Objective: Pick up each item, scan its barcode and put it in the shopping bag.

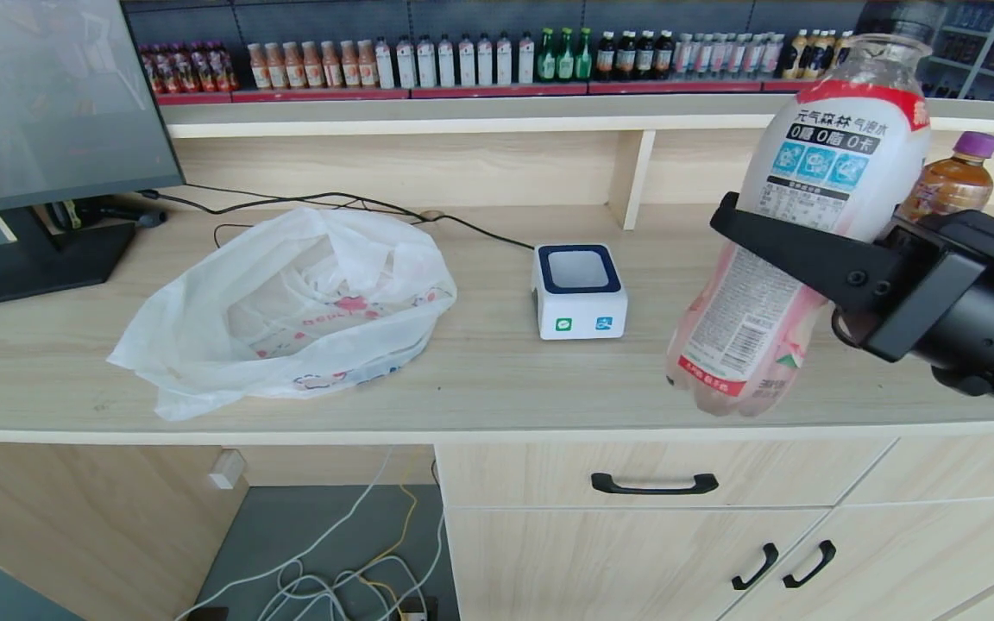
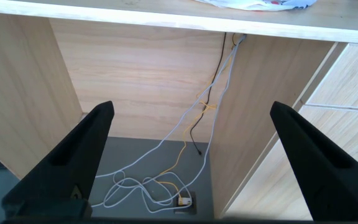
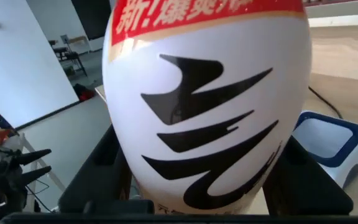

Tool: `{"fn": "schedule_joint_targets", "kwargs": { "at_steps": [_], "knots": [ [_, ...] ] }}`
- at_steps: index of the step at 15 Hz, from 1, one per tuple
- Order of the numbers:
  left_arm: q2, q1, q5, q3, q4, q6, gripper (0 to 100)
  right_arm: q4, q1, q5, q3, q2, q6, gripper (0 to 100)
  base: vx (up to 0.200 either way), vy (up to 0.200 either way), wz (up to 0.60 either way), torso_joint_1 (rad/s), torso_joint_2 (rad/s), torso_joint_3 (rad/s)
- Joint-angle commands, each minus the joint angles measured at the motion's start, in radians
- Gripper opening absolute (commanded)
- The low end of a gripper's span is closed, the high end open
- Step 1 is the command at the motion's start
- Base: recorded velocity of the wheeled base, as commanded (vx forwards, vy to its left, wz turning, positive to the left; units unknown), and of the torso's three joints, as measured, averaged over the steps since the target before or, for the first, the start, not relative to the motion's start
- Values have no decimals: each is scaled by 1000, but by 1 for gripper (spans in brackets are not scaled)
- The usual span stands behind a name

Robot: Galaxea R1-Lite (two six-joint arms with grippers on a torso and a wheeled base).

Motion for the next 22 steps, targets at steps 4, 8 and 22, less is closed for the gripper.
{"fn": "schedule_joint_targets", "kwargs": {
  "at_steps": [4, 8, 22],
  "knots": [
    [0, 0, -1, 0, 0, 0, 100, -98, 59, 37, -83, 72, 178, 0, 0, 0, 0, 0, 0, 0],
    [0, 0, -1, 0, 0, 0, 100, -148, 109, 143, -87, 107, 195, 0, 0, 0, 0, 0, 0, 0],
    [0, 0, 0, 0, 0, 0, 100, -160, 158, 180, -227, 182, 187, 0, 0, 0, 0, 0, 0, 0]
  ]
}}
